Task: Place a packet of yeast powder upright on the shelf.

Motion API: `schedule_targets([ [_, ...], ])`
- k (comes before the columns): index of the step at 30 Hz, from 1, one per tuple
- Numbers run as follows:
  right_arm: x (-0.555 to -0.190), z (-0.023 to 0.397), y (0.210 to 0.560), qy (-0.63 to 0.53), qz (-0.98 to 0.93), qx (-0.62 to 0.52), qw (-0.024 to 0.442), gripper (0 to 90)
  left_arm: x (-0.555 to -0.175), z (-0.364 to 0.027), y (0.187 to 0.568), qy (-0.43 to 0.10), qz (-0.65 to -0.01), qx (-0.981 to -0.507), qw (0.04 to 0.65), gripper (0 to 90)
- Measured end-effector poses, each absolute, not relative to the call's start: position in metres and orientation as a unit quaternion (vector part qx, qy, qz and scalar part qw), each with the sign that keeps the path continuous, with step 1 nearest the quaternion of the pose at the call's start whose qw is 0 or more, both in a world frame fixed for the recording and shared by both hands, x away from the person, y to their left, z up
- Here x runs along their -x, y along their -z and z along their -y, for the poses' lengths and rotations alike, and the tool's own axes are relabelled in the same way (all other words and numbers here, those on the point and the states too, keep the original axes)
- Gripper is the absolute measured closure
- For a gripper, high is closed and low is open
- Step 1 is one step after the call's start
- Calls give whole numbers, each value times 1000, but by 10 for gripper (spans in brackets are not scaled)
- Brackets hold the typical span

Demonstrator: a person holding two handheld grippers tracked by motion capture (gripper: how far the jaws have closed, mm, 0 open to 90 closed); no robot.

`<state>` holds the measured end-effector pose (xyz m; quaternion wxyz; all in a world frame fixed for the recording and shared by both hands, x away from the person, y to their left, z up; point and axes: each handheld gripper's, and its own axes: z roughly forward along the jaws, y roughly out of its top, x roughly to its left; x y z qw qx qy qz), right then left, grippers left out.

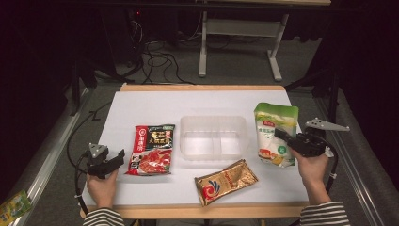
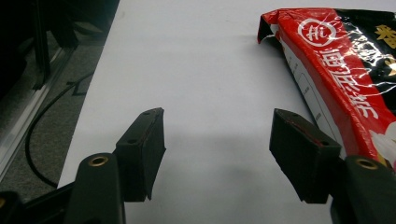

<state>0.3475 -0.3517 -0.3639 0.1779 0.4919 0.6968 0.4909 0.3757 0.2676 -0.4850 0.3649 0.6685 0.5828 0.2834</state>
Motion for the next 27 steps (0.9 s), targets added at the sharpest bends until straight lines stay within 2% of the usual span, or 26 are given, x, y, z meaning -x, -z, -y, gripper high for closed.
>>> schedule_targets([
  [27, -354, 324, 330, -526, -705, -448, 160, 873, -376, -268, 485, -282, -583, -669, 365, 361],
])
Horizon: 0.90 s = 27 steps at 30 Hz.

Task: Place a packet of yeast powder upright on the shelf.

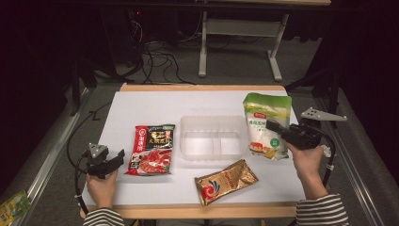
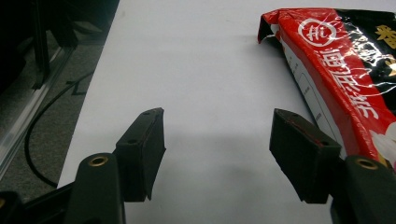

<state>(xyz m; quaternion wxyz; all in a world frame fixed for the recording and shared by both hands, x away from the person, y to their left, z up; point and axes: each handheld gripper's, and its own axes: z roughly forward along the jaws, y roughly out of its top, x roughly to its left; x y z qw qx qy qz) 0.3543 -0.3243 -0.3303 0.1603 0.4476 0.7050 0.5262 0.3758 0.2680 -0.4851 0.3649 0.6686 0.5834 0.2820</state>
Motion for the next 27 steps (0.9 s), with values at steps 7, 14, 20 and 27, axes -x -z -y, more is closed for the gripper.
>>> schedule_targets([
  [7, -359, 314, 327, -527, -710, -439, 158, 873, -376, -268, 485, -282, -584, -668, 365, 361],
  [14, -364, 307, 325, -529, -712, -435, 154, 873, -376, -268, 485, -282, -584, -667, 366, 361],
  [20, -369, 300, 326, -529, -713, -435, 151, 873, -376, -268, 485, -282, -584, -667, 366, 361],
  [27, -377, 290, 328, -531, -712, -435, 151, 873, -376, -268, 485, -282, -584, -667, 365, 361],
])
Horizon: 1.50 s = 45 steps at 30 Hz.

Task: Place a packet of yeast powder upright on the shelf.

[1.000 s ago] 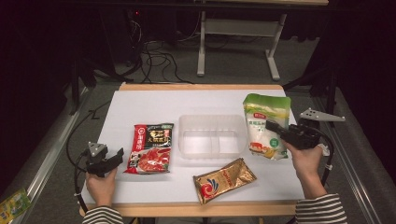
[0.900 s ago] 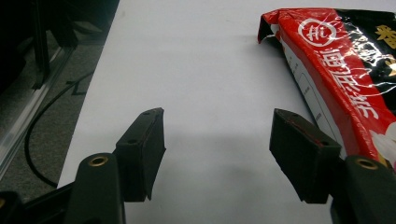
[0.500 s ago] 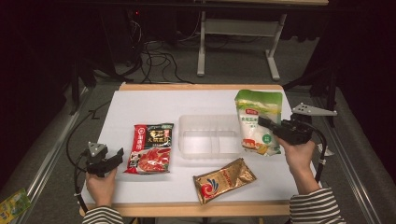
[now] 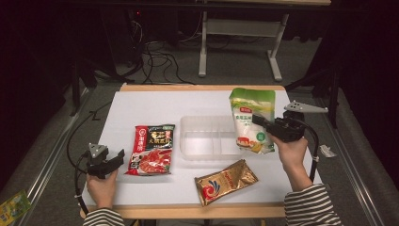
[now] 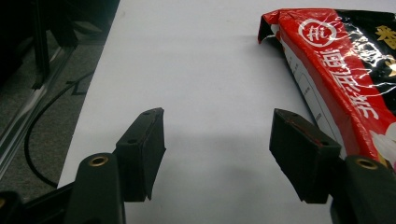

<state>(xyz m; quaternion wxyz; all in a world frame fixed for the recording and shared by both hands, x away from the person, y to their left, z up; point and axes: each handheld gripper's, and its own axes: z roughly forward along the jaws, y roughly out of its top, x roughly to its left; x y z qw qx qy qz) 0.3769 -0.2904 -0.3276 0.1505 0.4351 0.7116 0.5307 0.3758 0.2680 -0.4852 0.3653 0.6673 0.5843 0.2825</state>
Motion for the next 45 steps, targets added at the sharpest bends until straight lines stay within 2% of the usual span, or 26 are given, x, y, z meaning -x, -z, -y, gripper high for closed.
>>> schedule_targets([
  [24, -415, 253, 341, -510, -710, -460, 159, 872, -376, -269, 485, -281, -585, -666, 368, 361],
  [45, -434, 242, 359, -493, -699, -486, 177, 869, -376, -268, 485, -283, -586, -665, 367, 361],
])
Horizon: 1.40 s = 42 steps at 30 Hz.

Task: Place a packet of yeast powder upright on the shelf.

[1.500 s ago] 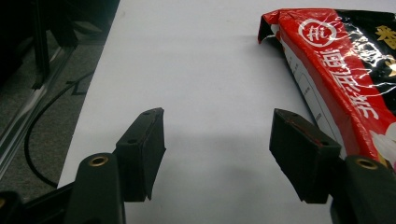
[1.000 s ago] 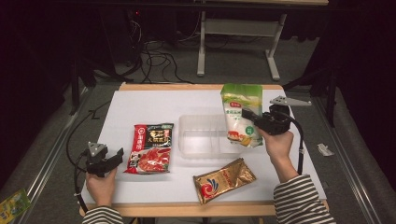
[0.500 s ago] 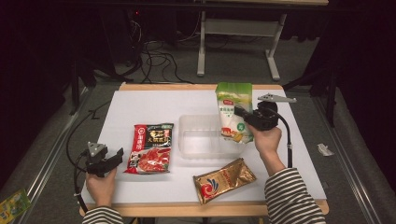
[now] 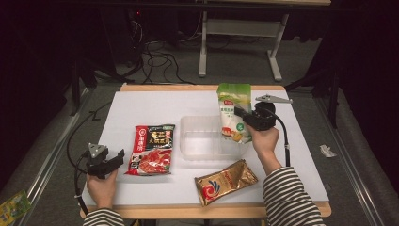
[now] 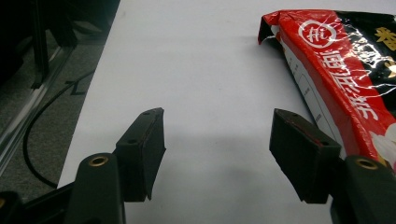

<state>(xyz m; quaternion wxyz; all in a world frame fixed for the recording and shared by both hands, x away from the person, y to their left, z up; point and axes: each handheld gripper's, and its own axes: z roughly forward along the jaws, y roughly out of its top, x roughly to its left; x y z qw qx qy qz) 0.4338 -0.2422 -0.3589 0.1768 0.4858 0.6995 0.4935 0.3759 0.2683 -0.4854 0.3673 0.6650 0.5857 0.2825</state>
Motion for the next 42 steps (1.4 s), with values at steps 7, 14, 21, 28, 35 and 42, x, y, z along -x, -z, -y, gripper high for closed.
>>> schedule_targets([
  [7, -437, 238, 365, -490, -697, -489, 185, 862, -376, -268, 485, -282, -585, -667, 366, 361],
  [14, -439, 233, 371, -486, -705, -481, 189, 843, -376, -268, 485, -282, -583, -670, 364, 362],
  [21, -432, 233, 366, -478, -717, -468, 194, 820, -377, -267, 486, -282, -584, -670, 362, 363],
  [28, -427, 239, 367, -467, -727, -465, 191, 822, -377, -267, 486, -282, -583, -670, 362, 363],
  [35, -421, 243, 369, -455, -740, -457, 190, 890, -376, -267, 485, -283, -583, -670, 362, 363],
  [42, -415, 248, 374, -446, -746, -455, 192, 900, -376, -267, 485, -285, -583, -670, 361, 363],
])
